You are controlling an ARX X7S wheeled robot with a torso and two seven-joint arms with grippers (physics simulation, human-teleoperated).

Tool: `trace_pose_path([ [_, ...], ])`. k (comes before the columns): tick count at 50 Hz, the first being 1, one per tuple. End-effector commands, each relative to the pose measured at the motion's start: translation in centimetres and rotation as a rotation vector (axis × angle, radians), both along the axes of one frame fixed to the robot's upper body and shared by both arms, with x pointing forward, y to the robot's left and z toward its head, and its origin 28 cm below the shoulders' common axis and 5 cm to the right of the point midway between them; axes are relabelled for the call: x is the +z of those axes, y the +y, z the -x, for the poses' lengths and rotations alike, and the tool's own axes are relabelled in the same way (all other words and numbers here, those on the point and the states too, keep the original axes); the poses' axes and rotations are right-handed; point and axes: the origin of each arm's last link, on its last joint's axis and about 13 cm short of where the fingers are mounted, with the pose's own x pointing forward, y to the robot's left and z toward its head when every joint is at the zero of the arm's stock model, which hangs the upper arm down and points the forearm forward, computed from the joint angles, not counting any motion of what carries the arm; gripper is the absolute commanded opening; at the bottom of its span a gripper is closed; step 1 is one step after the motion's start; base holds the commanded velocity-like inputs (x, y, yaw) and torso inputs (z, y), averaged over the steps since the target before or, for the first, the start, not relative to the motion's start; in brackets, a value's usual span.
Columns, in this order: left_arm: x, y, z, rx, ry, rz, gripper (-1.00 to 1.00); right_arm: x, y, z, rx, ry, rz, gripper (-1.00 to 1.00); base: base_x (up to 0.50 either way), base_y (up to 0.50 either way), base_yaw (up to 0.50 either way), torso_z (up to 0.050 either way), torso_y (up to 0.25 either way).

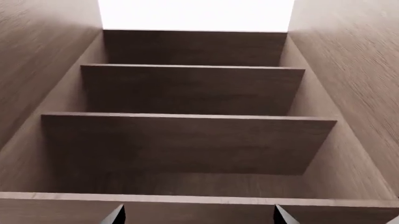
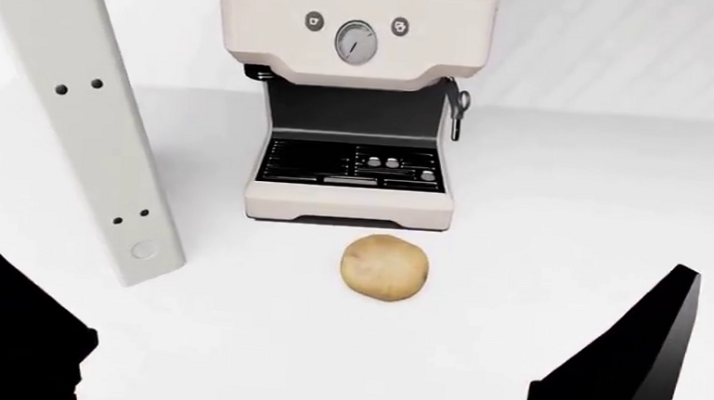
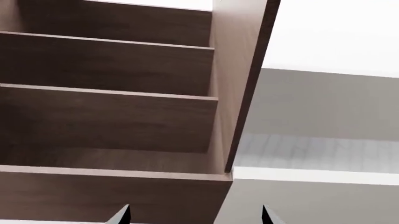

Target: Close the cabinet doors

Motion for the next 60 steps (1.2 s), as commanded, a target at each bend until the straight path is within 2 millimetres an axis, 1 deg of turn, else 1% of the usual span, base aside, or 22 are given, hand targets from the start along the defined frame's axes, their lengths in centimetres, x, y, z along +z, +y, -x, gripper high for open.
trace_pose_path([
  [1, -0.1, 0.0, -0.1, 0.001, 0.002, -0.004, 1.00, -0.1, 0.0, 0.0, 0.002, -0.002, -0.001, 1.00, 0.00, 0.00, 0.00, 0.050, 0.004],
  [18, -0.3, -0.1, 0.1, -0.024, -0.014, 0.000, 1.00, -0.2, -0.2, 0.1, -0.008, 0.019, 0.005, 1.00, 0.00, 0.00, 0.00, 0.050, 0.004],
  [27, -0.2, 0.0, 0.3, -0.024, -0.020, 0.017, 1.00, -0.2, 0.0, -0.1, -0.016, 0.029, 0.000, 1.00, 0.48, -0.05, 0.00, 0.000, 0.000],
  [31, -0.2, 0.0, 0.2, -0.023, -0.019, 0.019, 1.00, -0.1, 0.1, -0.2, 0.005, 0.024, -0.005, 1.00, 0.07, 0.00, 0.00, 0.000, 0.000],
  [33, -0.3, 0.0, 0.2, -0.022, -0.018, 0.017, 1.00, 0.1, 0.0, -0.1, 0.038, 0.040, -0.035, 1.00, 0.00, 0.00, 0.00, 0.000, 0.000],
  [34, -0.3, 0.0, 0.2, -0.023, -0.018, 0.017, 1.00, 0.4, -0.2, 0.1, 0.098, 0.038, -0.060, 1.00, 0.00, 0.00, 0.00, 0.000, 0.000],
  [35, -0.3, 0.0, 0.1, -0.023, -0.017, 0.017, 1.00, 0.7, -0.3, 0.3, 0.086, 0.029, -0.045, 1.00, 0.00, 0.00, 0.00, 0.000, 0.000],
  [36, -0.3, 0.0, 0.1, -0.023, -0.016, 0.017, 1.00, 1.0, -0.5, 0.4, 0.112, 0.019, -0.067, 1.00, 0.00, 0.00, 0.00, 0.000, 0.000],
  [37, -0.3, -0.1, 0.1, -0.022, -0.015, 0.017, 1.00, 1.6, -1.0, 0.7, 0.134, 0.011, -0.084, 1.00, 0.00, 0.00, 0.00, 0.000, 0.000],
  [38, -0.3, -0.1, 0.0, -0.023, -0.015, 0.015, 1.00, 2.3, -1.8, 1.0, 0.086, -0.019, -0.097, 1.00, 0.00, 0.00, 0.00, 0.000, 0.000],
  [40, -0.4, -0.1, 0.0, -0.023, -0.015, 0.013, 1.00, 3.2, -2.8, 1.3, 0.126, -0.020, -0.189, 1.00, 0.00, 0.00, 0.00, 0.000, 0.000],
  [42, -0.4, -0.1, 0.0, -0.023, -0.015, 0.013, 1.00, 3.9, -3.3, 1.8, 0.240, -0.009, -0.265, 1.00, 0.00, 0.00, 0.00, 0.000, 0.000],
  [44, -0.4, -0.2, -0.1, -0.023, -0.013, 0.012, 1.00, 4.7, -3.8, 2.5, 0.284, -0.036, -0.286, 1.00, 0.00, 0.00, 0.00, 0.000, 0.000],
  [46, -0.5, -0.2, -0.1, -0.022, -0.013, 0.010, 1.00, 5.1, -4.1, 2.8, 0.352, -0.019, -0.321, 1.00, 0.00, 0.00, 0.00, 0.000, 0.000],
  [49, -0.5, -0.2, 0.0, -0.023, -0.013, 0.009, 1.00, 5.7, -4.7, 3.0, 0.389, -0.015, -0.413, 1.00, 0.00, 0.00, 0.00, 0.000, 0.000],
  [50, -0.5, -0.2, 0.0, -0.023, -0.013, 0.009, 1.00, 5.7, -4.8, 3.0, 0.389, -0.015, -0.413, 1.00, 0.00, 0.00, 0.00, 0.000, 0.000],
  [51, -0.5, -0.2, 0.0, -0.023, -0.012, 0.007, 1.00, 6.0, -5.3, 3.2, 0.456, -0.006, -0.494, 1.00, 0.00, 0.00, 0.00, 0.000, 0.000],
  [52, -0.5, -0.2, 0.0, -0.023, -0.012, 0.007, 1.00, 6.1, -5.8, 3.1, 0.460, 0.001, -0.539, 1.00, 0.00, 0.00, 0.00, 0.000, 0.000],
  [54, -0.5, -0.2, 0.0, -0.023, -0.011, 0.006, 1.00, 6.5, -6.2, 3.1, 0.533, 0.009, -0.605, 1.00, 0.00, 0.00, 0.00, 0.000, 0.000],
  [56, -0.6, -0.2, 0.0, -0.023, -0.011, 0.004, 1.00, 6.8, -6.5, 3.2, 0.558, 0.004, -0.637, 1.00, 0.00, 0.00, 0.00, 0.000, 0.000],
  [60, -0.6, -0.3, 0.0, -0.024, -0.010, 0.002, 1.00, 7.5, -7.0, 3.8, 0.618, -0.013, -0.647, 1.00, 0.00, 0.00, 0.00, 0.000, 0.000],
])
